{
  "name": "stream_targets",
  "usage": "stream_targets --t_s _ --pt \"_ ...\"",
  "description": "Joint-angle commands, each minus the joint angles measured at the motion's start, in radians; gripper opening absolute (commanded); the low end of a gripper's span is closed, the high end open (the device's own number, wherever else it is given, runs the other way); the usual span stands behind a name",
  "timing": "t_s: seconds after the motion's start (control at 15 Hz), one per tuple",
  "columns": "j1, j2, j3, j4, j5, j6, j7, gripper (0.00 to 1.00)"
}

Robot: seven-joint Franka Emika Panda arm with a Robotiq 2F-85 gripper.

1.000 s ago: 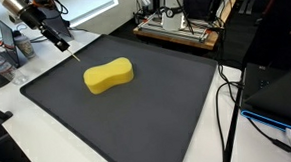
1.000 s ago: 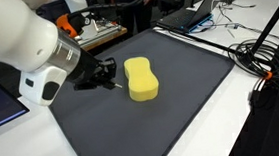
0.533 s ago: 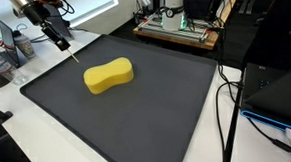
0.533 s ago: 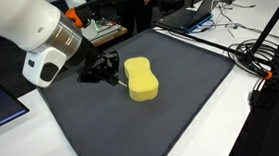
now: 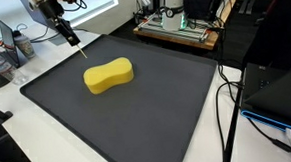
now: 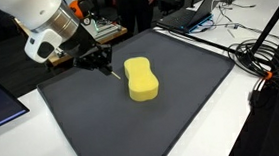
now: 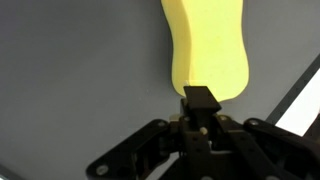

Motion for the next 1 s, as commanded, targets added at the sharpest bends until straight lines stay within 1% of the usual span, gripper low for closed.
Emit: stream_targets --t_s 0.0,0.07,0.13,0.27,0.33,0.53,0.6,0.73,0.93 --pt "0.080 -0.165 -0.090 -0.240 0.056 0.035 -0.045 0.03" --pt "0.097 -0.199 -0.105 -0.290 0.058 0.035 -0.062 0.03" --pt "0.111 -0.092 -0.124 -0.141 0.042 -0.007 -0.034 0.12" --pt "0.130 -0.143 -0.140 -0.217 0.040 -0.003 -0.045 0.12" --pt "0.134 -0.158 -0.143 -0.237 0.040 0.001 -0.046 0.12" --pt "0.135 -0.172 -0.146 -0.253 0.040 0.004 -0.047 0.12" --pt "0.142 -0.169 -0.144 -0.250 0.029 -0.006 -0.039 0.03" --pt "0.160 -0.181 -0.161 -0.290 0.026 0.027 -0.033 0.03" --pt "0.167 -0.213 -0.190 -0.388 0.070 0.077 -0.053 0.03"
